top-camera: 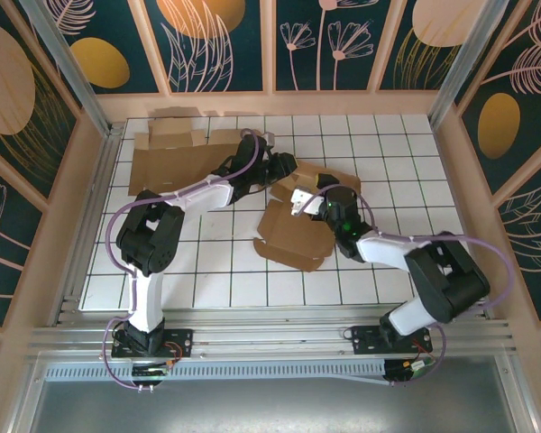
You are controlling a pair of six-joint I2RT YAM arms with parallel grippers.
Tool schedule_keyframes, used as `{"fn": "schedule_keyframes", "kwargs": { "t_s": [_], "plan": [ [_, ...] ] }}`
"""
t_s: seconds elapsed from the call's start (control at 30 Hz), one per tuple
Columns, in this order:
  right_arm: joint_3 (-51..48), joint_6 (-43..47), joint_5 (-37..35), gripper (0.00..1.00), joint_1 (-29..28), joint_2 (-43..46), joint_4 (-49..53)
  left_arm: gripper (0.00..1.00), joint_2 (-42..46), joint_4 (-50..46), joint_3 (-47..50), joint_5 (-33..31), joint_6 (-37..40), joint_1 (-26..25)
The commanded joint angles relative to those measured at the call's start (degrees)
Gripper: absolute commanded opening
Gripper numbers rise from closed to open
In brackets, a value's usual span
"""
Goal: Fold the paper box
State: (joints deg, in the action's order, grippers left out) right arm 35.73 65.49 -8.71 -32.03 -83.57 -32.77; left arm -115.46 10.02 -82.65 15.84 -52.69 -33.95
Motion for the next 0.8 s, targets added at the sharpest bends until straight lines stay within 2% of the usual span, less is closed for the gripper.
{"fn": "schedule_keyframes", "kwargs": {
  "t_s": [0.0, 0.1, 0.17, 0.3, 0.4, 0.6, 0.7, 0.77],
  "plan": [
    [8.57, -13.42, 18.45, 0.65, 0.37, 7.93, 25.12, 0.32, -1.93, -4.57, -2.13, -1.96, 2.87, -0.01],
    [15.67, -24.39, 30.26, 0.73, 3.28, 10.6, 32.82, 0.32, -2.12, -4.66, -2.51, -1.96, 3.27, 0.01],
    [20.72, -33.68, 34.07, 0.79, 6.34, 9.33, 34.55, 0.32, -2.1, -4.66, -2.52, -1.81, 3.54, -0.05],
    [37.43, -44.28, 44.55, 0.78, 15.75, -1.86, 48.15, 0.32, -2.03, -4.48, -2.16, -1.95, 3.73, -0.06],
    [50.09, -49.4, 51.76, 0.74, 20.05, -12.77, 58.52, 0.32, -1.95, -4.33, -1.99, -1.78, 3.96, -0.01],
    [65.09, -50.91, 56.77, 0.75, 20.7, -27.8, 70.38, 0.32, -2.12, -4.81, -2.16, -3.27, 5.32, -0.03],
    [66.01, -51.21, 56.02, 0.75, 20.86, -30.65, 70.76, 0.35, -2.01, -5.4, -2.16, -4.54, 6.73, -0.06],
    [65.79, -51.56, 55.31, 0.72, 21.0, -31.64, 70.49, 0.36, -1.99, -5.58, -2.24, -4.93, 7.62, -0.06]
  ]
}}
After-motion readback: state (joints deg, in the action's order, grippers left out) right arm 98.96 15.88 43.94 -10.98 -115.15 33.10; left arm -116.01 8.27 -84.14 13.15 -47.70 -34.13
